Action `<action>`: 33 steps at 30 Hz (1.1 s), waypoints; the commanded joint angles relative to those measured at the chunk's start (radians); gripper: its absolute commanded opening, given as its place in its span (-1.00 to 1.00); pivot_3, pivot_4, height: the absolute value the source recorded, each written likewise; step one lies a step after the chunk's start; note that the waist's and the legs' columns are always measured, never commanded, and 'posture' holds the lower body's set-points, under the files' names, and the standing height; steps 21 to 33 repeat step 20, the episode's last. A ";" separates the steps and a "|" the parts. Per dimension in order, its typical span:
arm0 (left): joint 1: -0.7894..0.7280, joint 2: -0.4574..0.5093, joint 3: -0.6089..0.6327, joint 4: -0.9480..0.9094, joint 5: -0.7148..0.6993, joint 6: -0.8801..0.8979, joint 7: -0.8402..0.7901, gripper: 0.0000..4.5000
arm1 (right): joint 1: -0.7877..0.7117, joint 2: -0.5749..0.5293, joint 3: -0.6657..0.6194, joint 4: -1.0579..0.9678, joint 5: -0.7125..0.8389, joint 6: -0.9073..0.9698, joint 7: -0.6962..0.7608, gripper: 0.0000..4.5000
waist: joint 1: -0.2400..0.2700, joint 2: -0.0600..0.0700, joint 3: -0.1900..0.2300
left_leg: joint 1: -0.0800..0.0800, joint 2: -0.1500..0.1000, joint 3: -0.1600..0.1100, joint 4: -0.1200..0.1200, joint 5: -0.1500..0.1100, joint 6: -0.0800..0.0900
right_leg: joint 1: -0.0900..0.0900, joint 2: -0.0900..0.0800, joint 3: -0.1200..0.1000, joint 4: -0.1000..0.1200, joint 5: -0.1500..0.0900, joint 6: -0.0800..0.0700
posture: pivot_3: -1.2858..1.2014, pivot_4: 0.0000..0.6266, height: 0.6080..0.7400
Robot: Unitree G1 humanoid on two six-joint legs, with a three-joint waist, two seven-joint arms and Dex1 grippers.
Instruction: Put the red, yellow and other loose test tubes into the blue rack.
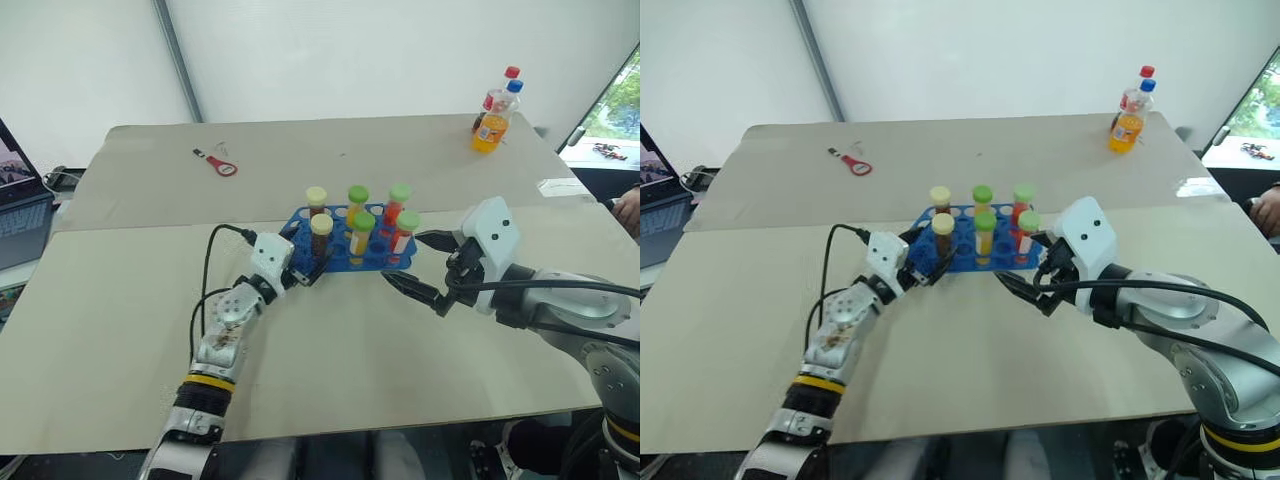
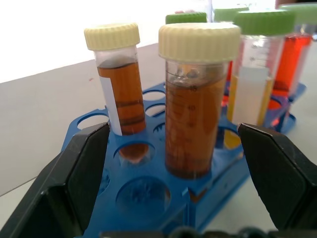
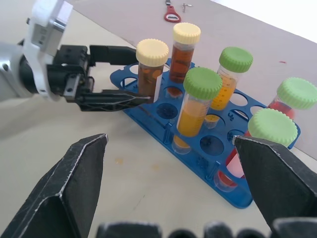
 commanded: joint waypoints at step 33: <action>0.103 0.675 0.225 -0.357 -0.248 0.468 -0.432 0.98 | -0.076 -0.327 -0.090 0.355 -0.087 -0.329 0.591 1.00 | -0.005 0.003 0.002 | 0.003 0.003 0.000 -0.002 -0.008 0.005 | 0.001 0.001 -0.001 -0.002 0.000 0.000 | 0.03 -0.52 1.00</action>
